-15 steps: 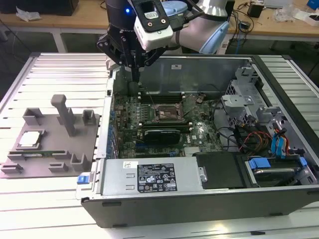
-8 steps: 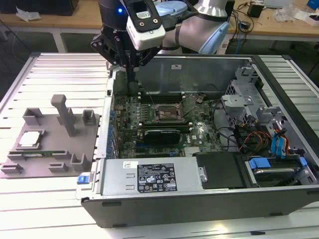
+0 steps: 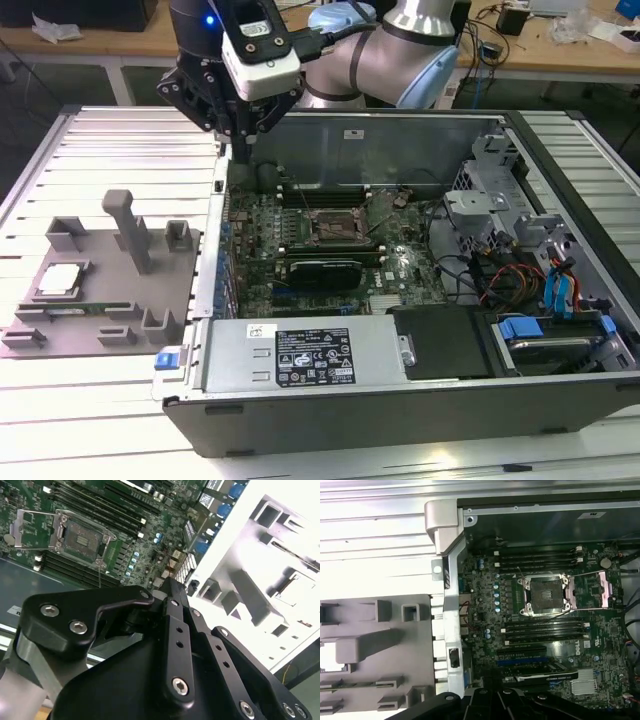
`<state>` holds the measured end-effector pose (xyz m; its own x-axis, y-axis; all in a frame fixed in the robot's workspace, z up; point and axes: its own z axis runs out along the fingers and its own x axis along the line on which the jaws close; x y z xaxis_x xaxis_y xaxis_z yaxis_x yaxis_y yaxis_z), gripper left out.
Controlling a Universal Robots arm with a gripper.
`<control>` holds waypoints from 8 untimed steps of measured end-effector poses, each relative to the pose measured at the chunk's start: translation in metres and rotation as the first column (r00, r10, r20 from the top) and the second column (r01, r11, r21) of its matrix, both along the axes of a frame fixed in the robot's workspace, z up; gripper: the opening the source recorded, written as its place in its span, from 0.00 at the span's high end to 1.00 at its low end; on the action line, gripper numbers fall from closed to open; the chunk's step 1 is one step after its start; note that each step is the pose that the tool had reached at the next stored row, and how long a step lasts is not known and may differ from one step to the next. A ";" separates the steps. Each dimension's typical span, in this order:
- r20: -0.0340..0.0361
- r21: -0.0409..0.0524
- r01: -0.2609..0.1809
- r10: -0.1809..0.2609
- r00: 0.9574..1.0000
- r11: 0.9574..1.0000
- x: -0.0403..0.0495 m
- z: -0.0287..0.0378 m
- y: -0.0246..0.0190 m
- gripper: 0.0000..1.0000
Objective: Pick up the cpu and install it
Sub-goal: 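Reach for the cpu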
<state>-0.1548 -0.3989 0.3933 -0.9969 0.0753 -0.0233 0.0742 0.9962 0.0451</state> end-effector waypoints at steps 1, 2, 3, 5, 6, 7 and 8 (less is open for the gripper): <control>0.000 0.000 0.000 0.000 1.000 1.000 -0.0013 0.0000 0.0000 0.89; 0.000 0.000 0.000 0.000 1.000 1.000 -0.0023 0.0000 0.0000 0.89; 0.000 0.000 0.000 0.000 1.000 1.000 -0.0035 0.0000 0.0000 0.89; 0.000 0.000 0.000 0.000 1.000 1.000 -0.0060 0.0000 0.0000 0.89; 0.000 0.000 0.000 0.000 1.000 1.000 -0.0090 0.0000 0.0000 0.89; 0.000 0.000 0.000 0.000 1.000 1.000 -0.0100 -0.0001 0.0000 0.89; 0.000 0.000 0.000 0.000 1.000 1.000 -0.0109 0.0000 0.0000 0.89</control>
<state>-0.1657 -0.3988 0.3933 -0.9969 0.0753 -0.0233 0.0742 0.9962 0.0451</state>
